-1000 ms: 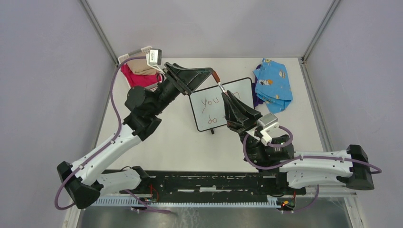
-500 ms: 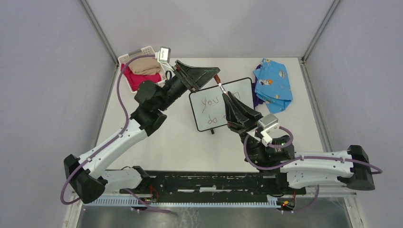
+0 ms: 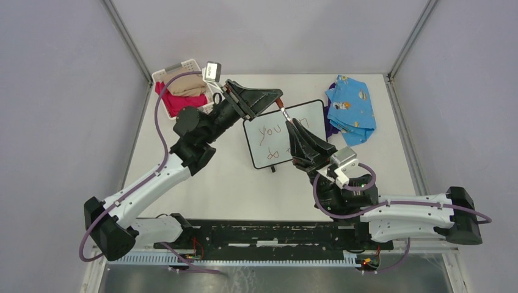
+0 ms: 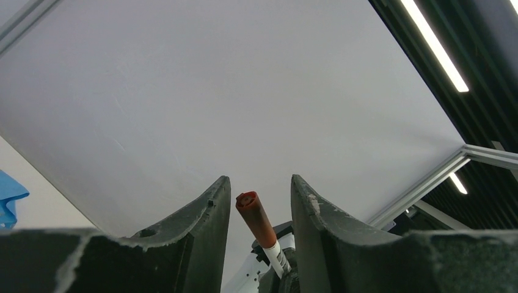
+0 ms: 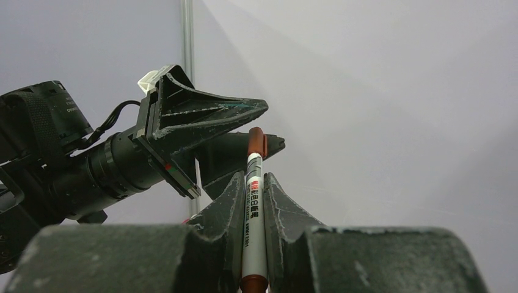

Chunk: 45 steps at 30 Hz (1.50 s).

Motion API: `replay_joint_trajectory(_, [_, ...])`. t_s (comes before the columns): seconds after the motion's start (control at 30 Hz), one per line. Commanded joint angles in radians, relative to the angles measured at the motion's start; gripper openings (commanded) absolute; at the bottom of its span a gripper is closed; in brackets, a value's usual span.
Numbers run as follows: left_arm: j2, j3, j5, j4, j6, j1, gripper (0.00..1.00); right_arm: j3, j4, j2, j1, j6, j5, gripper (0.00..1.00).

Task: Write a sentence on the whiteboard
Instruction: Close the whiteboard marker at the center of the board.

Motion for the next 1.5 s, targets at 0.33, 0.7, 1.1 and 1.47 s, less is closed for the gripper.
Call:
replay_joint_trajectory(0.33, [-0.004,-0.029,0.054,0.104,-0.052,0.004,0.18,0.014,0.036,-0.004,-0.002,-0.007,0.006,0.00])
replay_joint_trajectory(0.7, [0.014,-0.062,0.102,0.178,-0.102,-0.008,0.02,0.017,0.071,0.019,-0.002,-0.024,0.011,0.00])
replay_joint_trajectory(1.1, [0.017,-0.094,0.101,0.165,-0.079,-0.067,0.02,0.036,0.085,0.043,-0.002,-0.044,0.021,0.00])
replay_joint_trajectory(1.47, [0.019,-0.104,0.075,0.134,-0.031,-0.138,0.02,0.048,0.099,0.056,-0.002,-0.059,0.027,0.00])
